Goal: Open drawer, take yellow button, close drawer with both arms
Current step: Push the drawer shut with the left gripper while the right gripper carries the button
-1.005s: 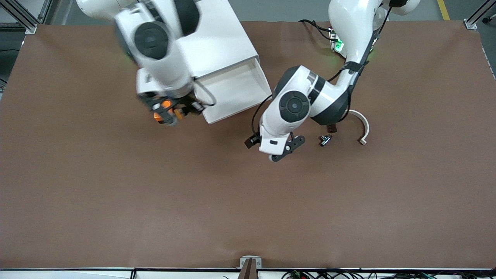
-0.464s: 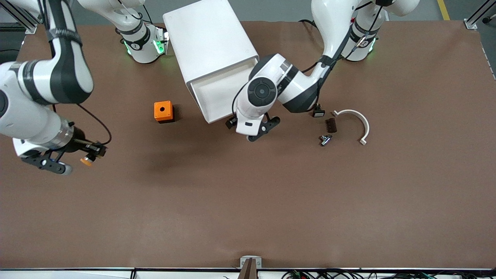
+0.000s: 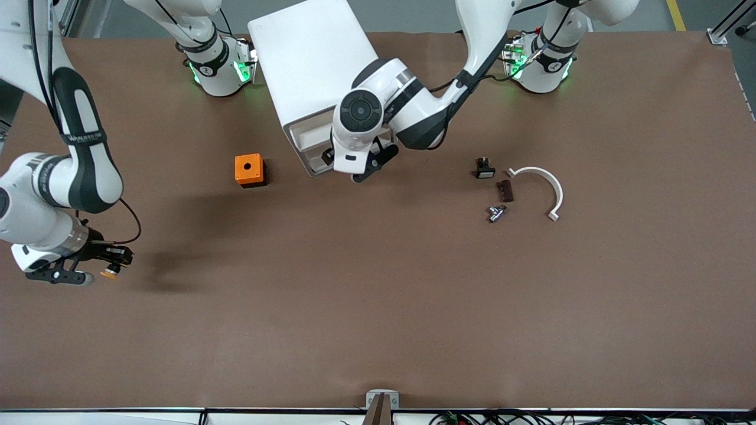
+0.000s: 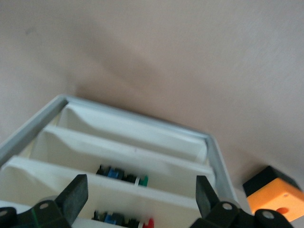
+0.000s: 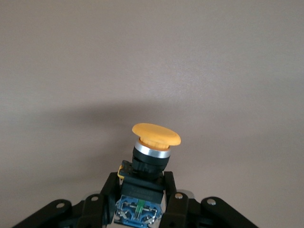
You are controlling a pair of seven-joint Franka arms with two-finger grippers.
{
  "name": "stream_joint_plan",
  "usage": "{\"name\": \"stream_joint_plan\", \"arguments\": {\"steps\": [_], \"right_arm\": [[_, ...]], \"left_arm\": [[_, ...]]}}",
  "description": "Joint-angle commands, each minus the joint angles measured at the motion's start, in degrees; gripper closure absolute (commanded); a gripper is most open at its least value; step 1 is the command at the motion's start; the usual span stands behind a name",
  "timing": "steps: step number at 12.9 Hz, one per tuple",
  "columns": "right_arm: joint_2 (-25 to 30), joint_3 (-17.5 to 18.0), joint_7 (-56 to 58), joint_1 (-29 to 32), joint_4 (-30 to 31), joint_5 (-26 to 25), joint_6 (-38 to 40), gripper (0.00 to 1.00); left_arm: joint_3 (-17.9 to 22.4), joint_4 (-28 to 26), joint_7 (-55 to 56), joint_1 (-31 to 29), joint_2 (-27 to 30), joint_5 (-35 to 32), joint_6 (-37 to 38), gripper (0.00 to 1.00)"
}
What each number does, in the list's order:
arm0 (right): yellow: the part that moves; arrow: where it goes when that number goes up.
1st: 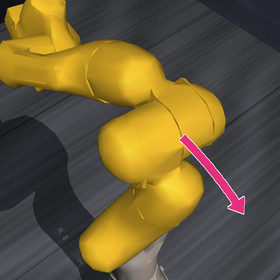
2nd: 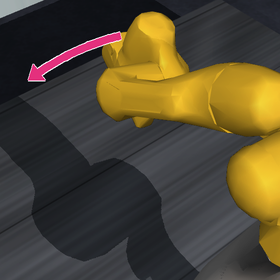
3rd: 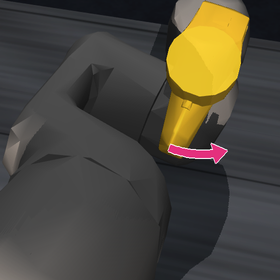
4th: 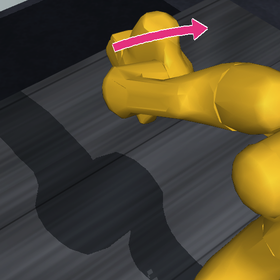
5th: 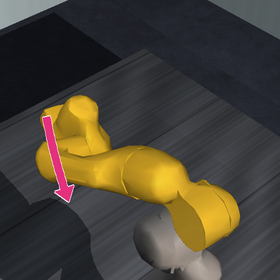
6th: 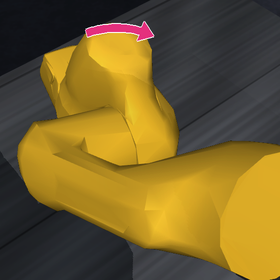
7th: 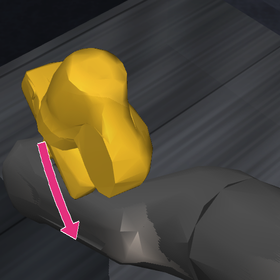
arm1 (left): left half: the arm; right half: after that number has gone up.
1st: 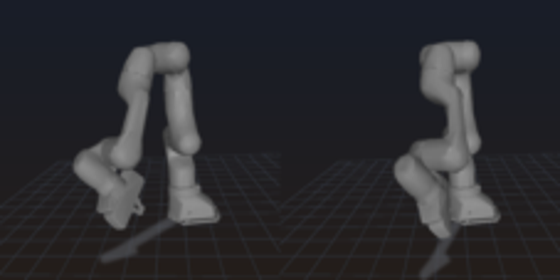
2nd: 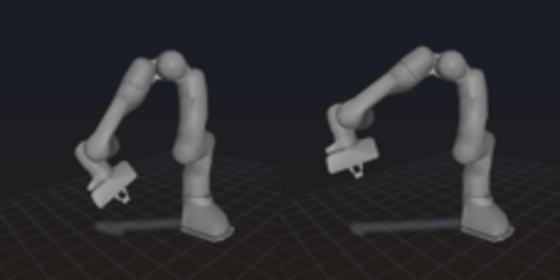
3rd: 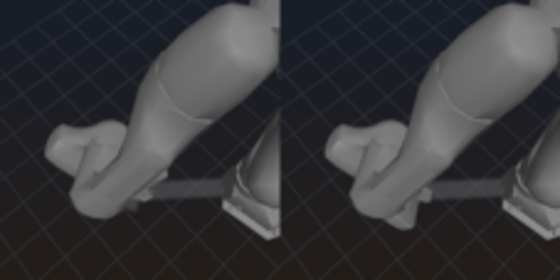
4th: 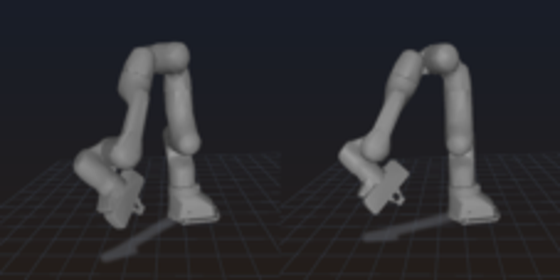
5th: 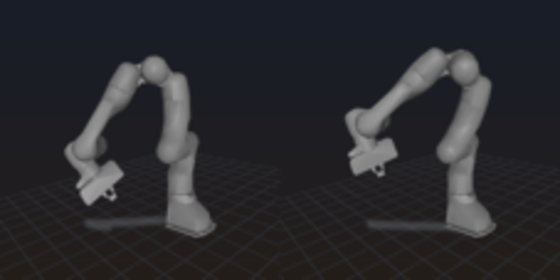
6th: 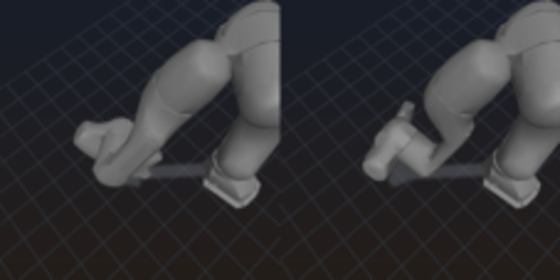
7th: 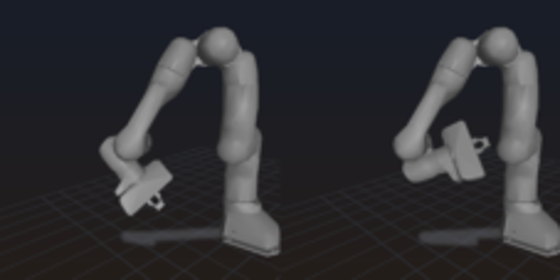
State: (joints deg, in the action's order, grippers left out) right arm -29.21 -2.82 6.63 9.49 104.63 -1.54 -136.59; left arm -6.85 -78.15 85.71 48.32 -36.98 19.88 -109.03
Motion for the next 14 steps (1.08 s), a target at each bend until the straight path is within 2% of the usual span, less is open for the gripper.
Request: {"name": "stream_joint_plan", "arguments": {"steps": [1,3,4,5,8,11,14], "right_arm": [[-4.3,1.5,7.2,1.8,-2.2,0.0,-2.4,1.00],[-6.6,1.7,10.3,2.5,-3.8,0.1,-3.2,1.00],[-6.8,1.8,10.2,2.4,-4.3,0.2,-3.2,0.07],[-6.8,1.8,10.0,2.5,-4.3,0.2,-3.2,0.00],[-5.3,1.8,9.8,2.0,-4.3,0.3,-1.4,0.00],[0.7,1.9,6.8,1.2,-6.5,4.3,10.6,0.00],[7.0,1.8,-2.5,-1.4,-9.7,3.8,24.6,0.00]], "left_arm": [[-2.5,-1.9,3.2,0.3,1.1,0.7,0.0,0.00],[-3.8,-2.4,4.8,0.4,1.1,0.7,0.0,0.00],[-4.0,-2.4,5.3,0.4,1.1,0.7,-0.1,0.00],[-4.5,-2.4,5.6,0.5,1.0,0.7,-0.1,0.00],[-4.5,-2.4,6.0,-0.7,1.6,0.1,0.0,0.00],[-3.3,-2.0,5.2,-6.9,1.6,-3.2,0.0,0.00],[-3.3,-1.5,3.8,-15.0,3.5,-12.5,0.0,0.00]]}}
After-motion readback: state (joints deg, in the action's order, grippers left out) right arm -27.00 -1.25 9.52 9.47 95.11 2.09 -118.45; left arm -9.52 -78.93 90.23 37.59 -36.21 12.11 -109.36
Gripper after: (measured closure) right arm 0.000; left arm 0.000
